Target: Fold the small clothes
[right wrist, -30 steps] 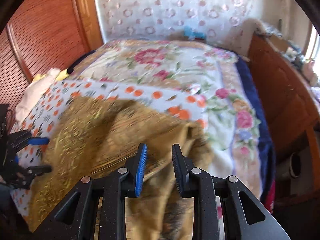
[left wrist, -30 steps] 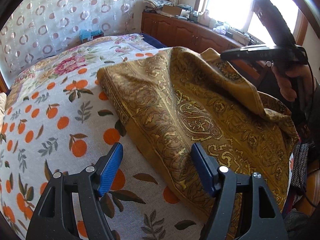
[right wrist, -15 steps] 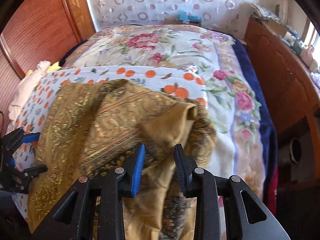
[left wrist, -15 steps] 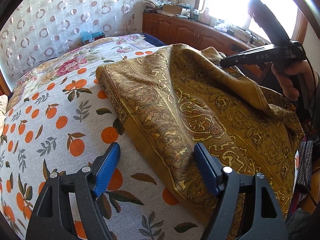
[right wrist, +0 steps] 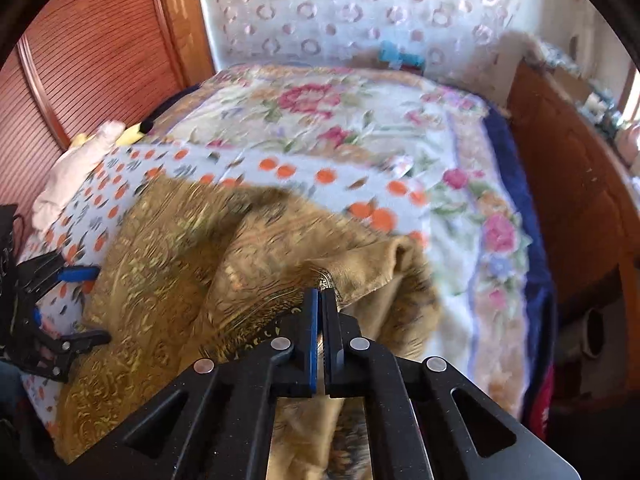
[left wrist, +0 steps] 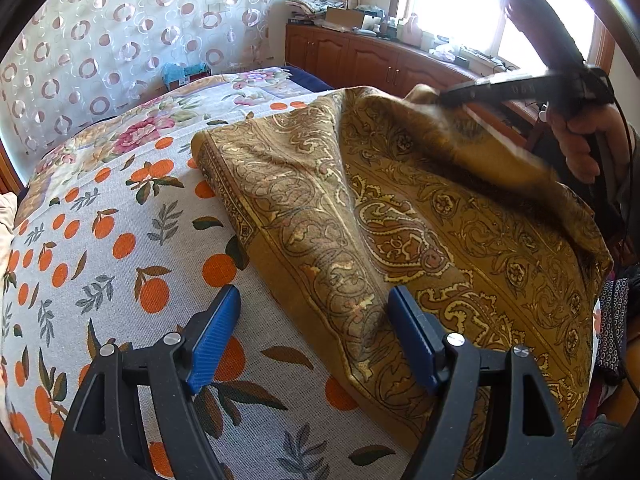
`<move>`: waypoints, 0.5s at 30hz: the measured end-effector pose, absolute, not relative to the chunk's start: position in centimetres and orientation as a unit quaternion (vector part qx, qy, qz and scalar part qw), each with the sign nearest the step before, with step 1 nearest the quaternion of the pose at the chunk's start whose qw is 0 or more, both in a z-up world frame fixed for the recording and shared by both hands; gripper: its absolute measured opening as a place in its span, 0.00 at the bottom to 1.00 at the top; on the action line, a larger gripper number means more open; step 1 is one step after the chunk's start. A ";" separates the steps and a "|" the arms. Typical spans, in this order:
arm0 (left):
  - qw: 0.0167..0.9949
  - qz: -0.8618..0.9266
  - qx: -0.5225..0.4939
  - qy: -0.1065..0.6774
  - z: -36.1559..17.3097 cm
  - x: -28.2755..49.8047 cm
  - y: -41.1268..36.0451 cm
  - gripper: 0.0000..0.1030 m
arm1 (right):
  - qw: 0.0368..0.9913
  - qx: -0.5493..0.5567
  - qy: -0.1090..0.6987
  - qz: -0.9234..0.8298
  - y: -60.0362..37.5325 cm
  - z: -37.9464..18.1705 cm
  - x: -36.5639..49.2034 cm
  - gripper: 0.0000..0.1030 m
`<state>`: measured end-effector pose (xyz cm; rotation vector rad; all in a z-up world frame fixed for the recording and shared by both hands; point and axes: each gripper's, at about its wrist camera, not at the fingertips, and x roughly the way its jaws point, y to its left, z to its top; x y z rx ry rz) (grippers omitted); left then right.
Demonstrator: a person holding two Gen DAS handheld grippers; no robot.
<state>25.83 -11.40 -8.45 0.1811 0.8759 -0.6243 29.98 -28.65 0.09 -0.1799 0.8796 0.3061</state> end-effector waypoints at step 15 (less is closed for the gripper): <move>0.855 -0.297 0.088 0.416 -8.4 25.8 -11.4 0.75 | 0.924 -0.059 0.376 0.035 -33.7 1.2 27.2 0.29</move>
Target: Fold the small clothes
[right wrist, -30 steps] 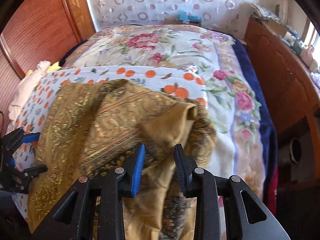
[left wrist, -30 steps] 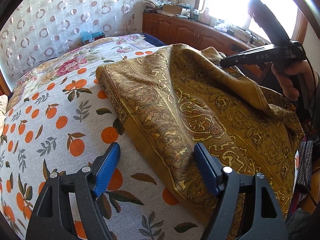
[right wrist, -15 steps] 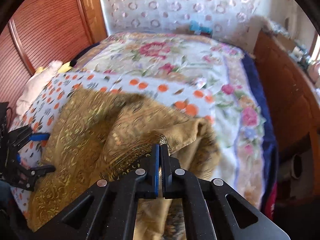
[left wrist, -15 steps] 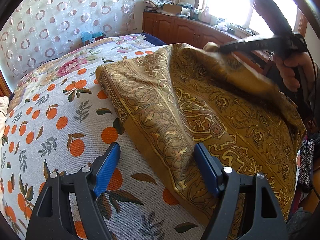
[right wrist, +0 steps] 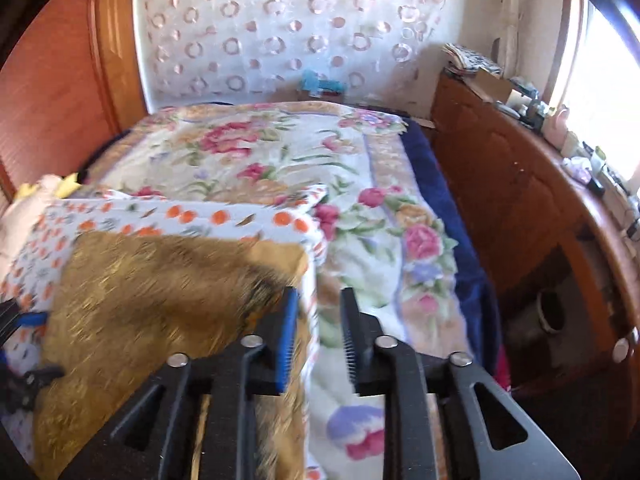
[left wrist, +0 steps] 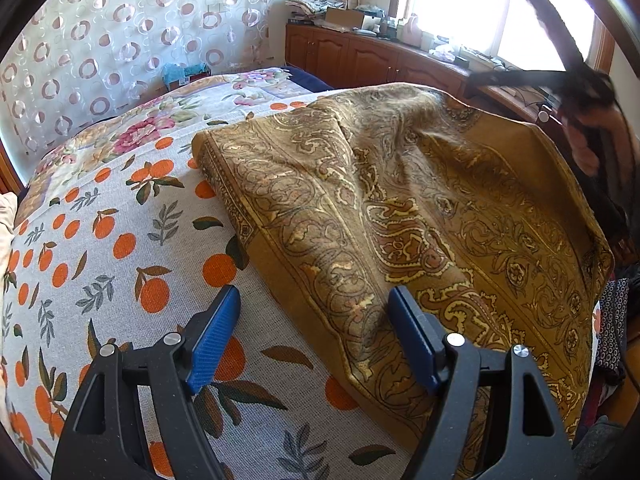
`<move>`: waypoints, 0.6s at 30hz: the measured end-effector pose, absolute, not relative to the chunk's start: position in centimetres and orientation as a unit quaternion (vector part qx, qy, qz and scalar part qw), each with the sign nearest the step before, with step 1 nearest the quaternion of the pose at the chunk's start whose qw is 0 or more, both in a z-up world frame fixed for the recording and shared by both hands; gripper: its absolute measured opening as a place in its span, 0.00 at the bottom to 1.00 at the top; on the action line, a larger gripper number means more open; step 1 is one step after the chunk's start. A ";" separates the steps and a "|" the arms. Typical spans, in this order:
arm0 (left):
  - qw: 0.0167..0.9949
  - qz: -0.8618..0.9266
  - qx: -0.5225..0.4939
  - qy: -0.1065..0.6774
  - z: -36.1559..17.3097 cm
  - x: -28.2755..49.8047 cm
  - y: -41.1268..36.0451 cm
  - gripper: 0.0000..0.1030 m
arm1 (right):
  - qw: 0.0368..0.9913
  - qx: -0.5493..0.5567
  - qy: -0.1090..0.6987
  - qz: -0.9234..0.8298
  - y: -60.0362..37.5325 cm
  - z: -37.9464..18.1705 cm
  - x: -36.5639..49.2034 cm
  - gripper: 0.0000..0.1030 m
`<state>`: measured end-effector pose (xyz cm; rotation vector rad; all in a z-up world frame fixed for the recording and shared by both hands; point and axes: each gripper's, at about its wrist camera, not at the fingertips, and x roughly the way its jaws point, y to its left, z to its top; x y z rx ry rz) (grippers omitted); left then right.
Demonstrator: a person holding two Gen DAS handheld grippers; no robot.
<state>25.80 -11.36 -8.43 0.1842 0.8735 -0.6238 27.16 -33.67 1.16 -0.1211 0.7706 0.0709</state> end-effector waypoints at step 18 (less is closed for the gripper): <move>0.870 -0.288 0.064 0.395 -6.2 19.6 -11.3 0.75 | 0.906 -0.107 0.409 0.030 -37.1 -2.5 13.4 0.49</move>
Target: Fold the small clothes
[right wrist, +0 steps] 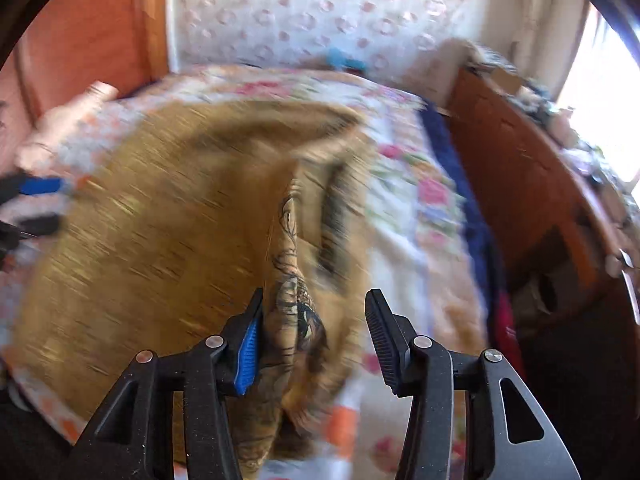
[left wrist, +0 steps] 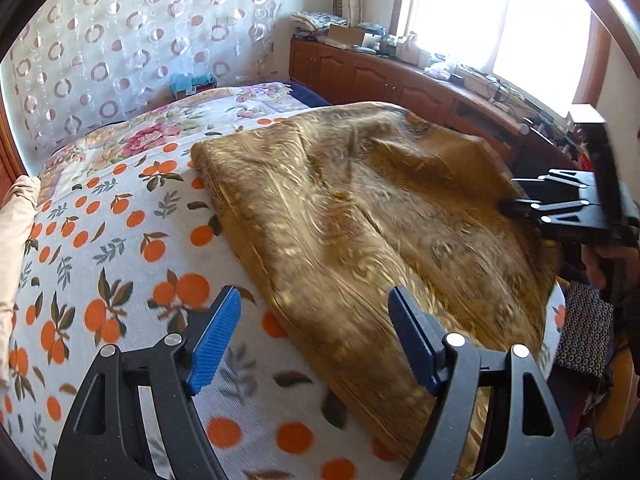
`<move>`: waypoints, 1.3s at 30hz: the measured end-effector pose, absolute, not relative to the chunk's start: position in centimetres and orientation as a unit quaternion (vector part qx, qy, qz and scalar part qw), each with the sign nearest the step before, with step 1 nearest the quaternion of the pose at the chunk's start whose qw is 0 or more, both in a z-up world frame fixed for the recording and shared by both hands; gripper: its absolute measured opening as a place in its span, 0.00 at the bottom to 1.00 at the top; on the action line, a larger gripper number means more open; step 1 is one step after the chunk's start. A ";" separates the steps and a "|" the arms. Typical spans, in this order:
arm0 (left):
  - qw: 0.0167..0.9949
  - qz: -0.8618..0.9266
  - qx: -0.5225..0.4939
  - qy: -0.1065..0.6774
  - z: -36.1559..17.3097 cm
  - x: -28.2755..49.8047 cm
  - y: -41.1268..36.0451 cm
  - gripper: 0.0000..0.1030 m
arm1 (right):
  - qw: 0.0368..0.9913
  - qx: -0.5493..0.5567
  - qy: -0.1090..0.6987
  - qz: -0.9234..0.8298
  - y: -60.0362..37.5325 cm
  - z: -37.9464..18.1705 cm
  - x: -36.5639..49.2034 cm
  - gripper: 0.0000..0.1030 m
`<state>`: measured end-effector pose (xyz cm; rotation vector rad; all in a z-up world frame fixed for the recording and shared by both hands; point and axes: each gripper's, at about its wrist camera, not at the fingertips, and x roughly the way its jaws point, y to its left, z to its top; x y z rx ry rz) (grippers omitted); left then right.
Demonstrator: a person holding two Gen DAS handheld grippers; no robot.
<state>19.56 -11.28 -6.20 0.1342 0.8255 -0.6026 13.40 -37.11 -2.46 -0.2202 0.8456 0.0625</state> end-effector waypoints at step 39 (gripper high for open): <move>0.862 -0.290 0.031 0.415 -8.9 13.2 -12.3 0.51 | 0.921 0.006 0.382 0.079 -39.5 -4.6 7.6 0.44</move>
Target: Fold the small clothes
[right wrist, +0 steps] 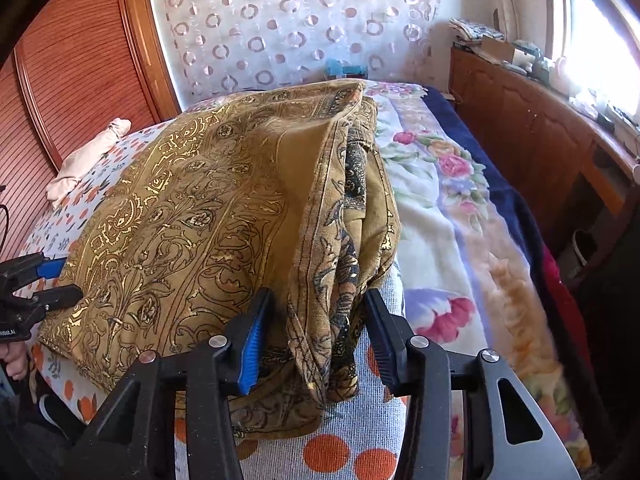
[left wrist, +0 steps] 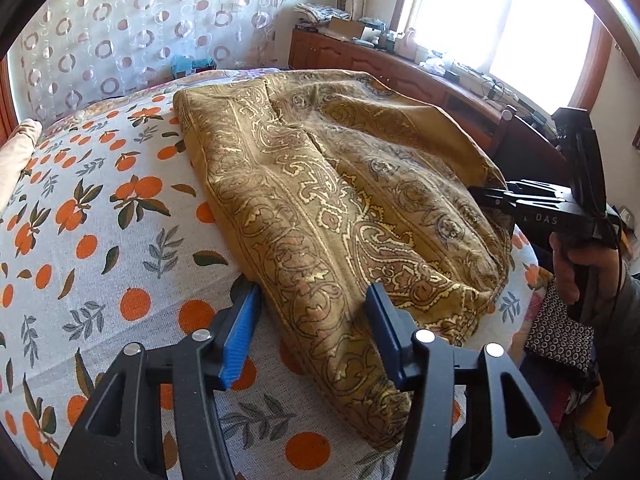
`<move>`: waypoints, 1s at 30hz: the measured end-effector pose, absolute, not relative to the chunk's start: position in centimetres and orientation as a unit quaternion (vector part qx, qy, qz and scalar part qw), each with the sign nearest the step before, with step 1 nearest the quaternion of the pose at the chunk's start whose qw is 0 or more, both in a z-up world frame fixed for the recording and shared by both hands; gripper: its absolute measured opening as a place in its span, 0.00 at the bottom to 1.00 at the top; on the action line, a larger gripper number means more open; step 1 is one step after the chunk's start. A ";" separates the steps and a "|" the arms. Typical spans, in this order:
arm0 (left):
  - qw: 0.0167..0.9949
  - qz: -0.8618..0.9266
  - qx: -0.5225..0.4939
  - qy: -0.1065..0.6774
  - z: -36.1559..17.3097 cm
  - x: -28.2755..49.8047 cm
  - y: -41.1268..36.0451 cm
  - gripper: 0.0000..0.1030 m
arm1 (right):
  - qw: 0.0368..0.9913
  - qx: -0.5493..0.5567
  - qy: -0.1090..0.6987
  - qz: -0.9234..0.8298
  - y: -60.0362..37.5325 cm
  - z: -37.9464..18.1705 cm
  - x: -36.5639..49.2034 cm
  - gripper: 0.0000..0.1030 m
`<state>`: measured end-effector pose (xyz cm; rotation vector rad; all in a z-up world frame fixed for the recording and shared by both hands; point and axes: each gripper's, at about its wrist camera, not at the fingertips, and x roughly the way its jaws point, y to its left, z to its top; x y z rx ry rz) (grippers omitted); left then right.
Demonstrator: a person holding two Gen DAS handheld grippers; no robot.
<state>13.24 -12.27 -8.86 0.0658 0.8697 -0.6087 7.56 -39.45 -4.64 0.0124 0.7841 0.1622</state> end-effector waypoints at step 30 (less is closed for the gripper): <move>0.877 -0.380 -0.015 0.295 4.2 7.4 -7.8 0.05 | 0.940 0.016 0.294 0.172 -39.7 5.6 -2.0 0.11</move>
